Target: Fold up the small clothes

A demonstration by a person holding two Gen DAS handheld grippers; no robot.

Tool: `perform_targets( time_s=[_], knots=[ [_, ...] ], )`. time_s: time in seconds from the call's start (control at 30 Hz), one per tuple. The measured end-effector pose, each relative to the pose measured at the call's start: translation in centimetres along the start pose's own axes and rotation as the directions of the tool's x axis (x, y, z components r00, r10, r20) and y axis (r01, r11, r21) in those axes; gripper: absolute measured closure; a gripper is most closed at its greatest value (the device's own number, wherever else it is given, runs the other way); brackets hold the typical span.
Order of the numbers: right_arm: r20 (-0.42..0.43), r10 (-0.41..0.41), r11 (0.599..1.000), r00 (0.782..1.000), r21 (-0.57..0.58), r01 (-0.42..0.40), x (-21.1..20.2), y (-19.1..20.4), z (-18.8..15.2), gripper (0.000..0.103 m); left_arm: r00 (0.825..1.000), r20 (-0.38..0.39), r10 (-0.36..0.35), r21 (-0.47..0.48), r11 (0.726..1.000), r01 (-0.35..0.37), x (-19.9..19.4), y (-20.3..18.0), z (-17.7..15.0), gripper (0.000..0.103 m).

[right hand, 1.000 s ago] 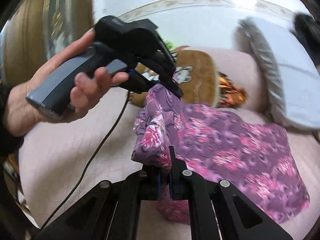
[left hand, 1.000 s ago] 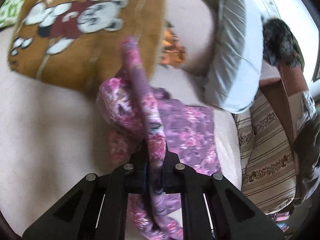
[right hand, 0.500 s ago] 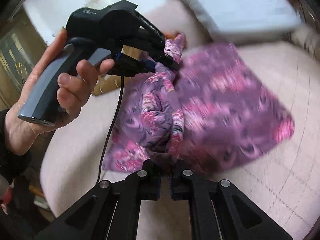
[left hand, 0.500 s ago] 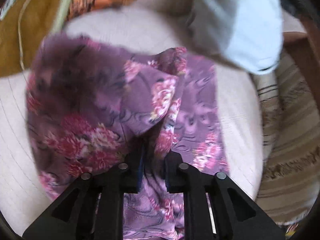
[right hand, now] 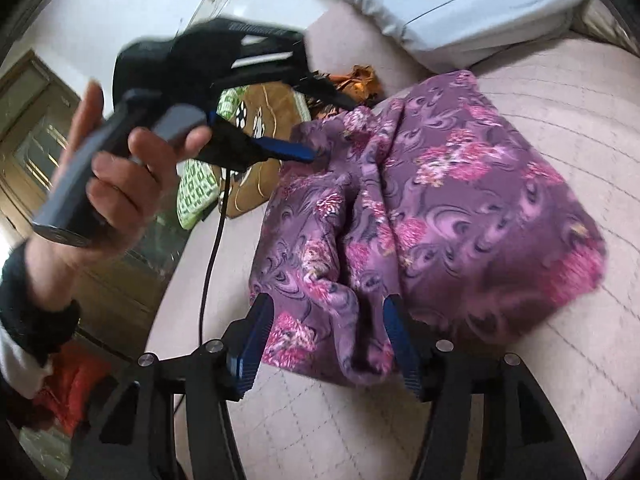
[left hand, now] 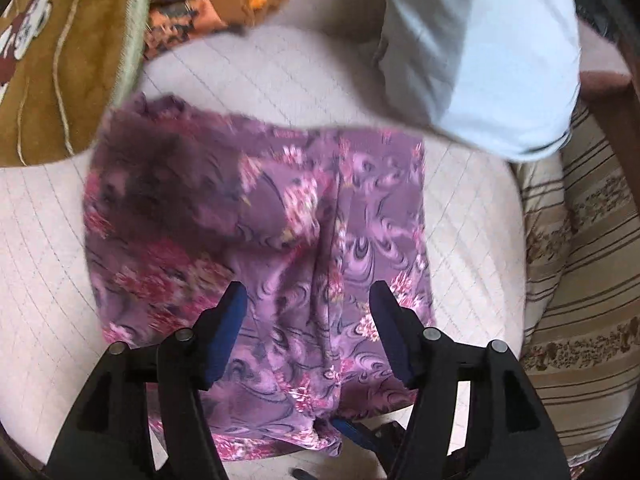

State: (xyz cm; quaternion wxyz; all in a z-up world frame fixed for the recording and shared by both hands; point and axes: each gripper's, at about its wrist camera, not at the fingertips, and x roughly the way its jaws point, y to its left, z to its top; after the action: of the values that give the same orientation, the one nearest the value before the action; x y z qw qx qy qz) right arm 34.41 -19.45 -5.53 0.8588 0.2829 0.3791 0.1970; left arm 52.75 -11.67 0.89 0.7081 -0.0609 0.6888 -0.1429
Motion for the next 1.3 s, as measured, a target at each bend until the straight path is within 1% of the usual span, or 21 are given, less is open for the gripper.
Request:
perform_targets(
  time_s=[0.13,0.23,0.3,0.33,0.37,0.4,0.43,0.47,0.5,0.6,0.67,0.73,0.83,0.93,1.0,1.1,1.13,1.17,1.23,1.27,1.3],
  knots=[
    [-0.033,-0.046,0.998,0.998,-0.033,0.045,1.8,0.6,-0.3,0.043,0.997,-0.020,0.070,0.057,0.996,-0.069,2.6,-2.5,-0.2,0.040],
    [-0.040,-0.053,0.997,0.998,-0.052,0.051,2.3,0.3,-0.7,0.044,0.984,-0.022,0.177,0.097,0.980,-0.174,4.2,-3.5,-0.4,0.040],
    [-0.035,-0.050,0.997,0.998,-0.056,0.048,2.5,0.2,-0.8,0.044,0.979,-0.004,0.203,0.099,0.975,-0.201,4.7,-3.5,-0.5,0.041],
    [-0.032,-0.045,0.998,0.998,-0.053,0.043,2.6,0.2,-0.8,0.047,0.980,0.008,0.197,0.095,0.976,-0.197,4.7,-3.4,-0.7,0.043],
    [-0.033,-0.041,0.998,0.999,-0.052,0.040,2.7,0.1,-0.8,0.049,0.982,0.027,0.189,0.087,0.978,-0.190,4.4,-3.1,-0.8,0.055],
    [-0.035,-0.043,0.998,0.998,-0.053,0.041,2.7,0.0,-1.0,0.068,0.983,0.049,0.175,0.071,0.982,-0.178,3.8,-2.5,-1.1,0.075],
    [-0.037,-0.046,0.998,0.998,-0.055,0.044,2.7,0.0,-1.0,0.099,0.988,0.053,0.146,0.054,0.987,-0.149,3.5,-1.8,-1.3,0.084],
    [-0.043,-0.038,0.998,0.998,-0.054,0.036,2.6,0.0,-1.1,0.099,0.993,0.054,0.107,0.033,0.994,-0.109,3.2,-1.3,-1.5,0.096],
    [-0.044,-0.025,0.999,0.999,-0.046,0.023,2.5,-0.1,-1.0,0.099,0.995,0.073,0.069,0.008,0.998,-0.069,2.6,-0.7,-1.7,0.096],
    [0.002,0.037,0.999,0.999,-0.004,-0.037,1.2,0.2,-0.5,0.100,0.992,0.126,0.019,-0.009,1.000,-0.018,1.0,-0.1,-2.5,0.097],
    [0.055,0.083,0.996,0.995,0.034,-0.085,-0.6,0.3,0.2,0.100,0.986,0.162,-0.030,-0.006,0.999,0.032,-0.5,-0.8,-2.7,0.097],
    [0.102,0.095,0.994,0.990,0.050,-0.101,-2.4,0.2,1.0,0.100,0.981,0.182,-0.064,0.010,0.998,0.064,-1.5,-2.2,-2.4,0.097],
    [0.159,0.068,0.992,0.985,0.098,-0.085,-4.5,-1.0,1.7,0.100,0.978,0.187,-0.090,0.045,0.996,0.083,-1.6,-4.4,-1.2,0.097],
    [0.186,0.018,0.980,0.982,0.189,-0.054,-6.4,-3.7,2.1,0.100,0.976,0.166,-0.143,0.062,0.989,0.135,-0.1,-6.6,-0.3,0.097],
    [0.162,-0.013,0.965,0.987,0.262,-0.030,-6.8,-5.6,2.1,0.100,0.980,0.142,-0.137,0.067,0.989,0.129,1.6,-7.5,0.4,0.097],
    [0.089,-0.025,0.936,0.996,0.351,-0.008,-5.5,-7.9,1.8,0.099,0.987,0.086,-0.138,0.042,0.990,0.135,3.2,-7.1,0.6,0.097],
    [0.070,-0.043,0.933,0.997,0.360,0.015,-5.4,-8.1,1.6,0.095,0.983,0.081,-0.164,0.031,0.986,0.162,3.0,-6.5,0.4,0.097],
    [0.050,-0.049,0.935,0.998,0.355,0.029,-5.2,-8.0,1.6,0.094,0.978,0.089,-0.189,0.026,0.982,0.188,2.7,-6.3,0.3,0.097],
    [0.037,-0.088,0.941,0.995,0.331,0.071,-5.4,-7.5,2.1,0.091,0.960,0.141,-0.243,0.022,0.970,0.243,0.1,-4.4,-0.2,0.097],
    [0.056,-0.110,0.945,0.992,0.316,0.087,-6.2,-7.0,2.4,0.090,0.948,0.177,-0.265,0.022,0.964,0.266,-1.7,-2.9,-0.5,0.092],
    [0.084,-0.127,0.948,0.988,0.303,0.097,-7.1,-6.6,2.7,0.087,0.937,0.204,-0.282,0.017,0.959,0.285,-3.1,-1.5,-0.5,0.081]
  ],
)
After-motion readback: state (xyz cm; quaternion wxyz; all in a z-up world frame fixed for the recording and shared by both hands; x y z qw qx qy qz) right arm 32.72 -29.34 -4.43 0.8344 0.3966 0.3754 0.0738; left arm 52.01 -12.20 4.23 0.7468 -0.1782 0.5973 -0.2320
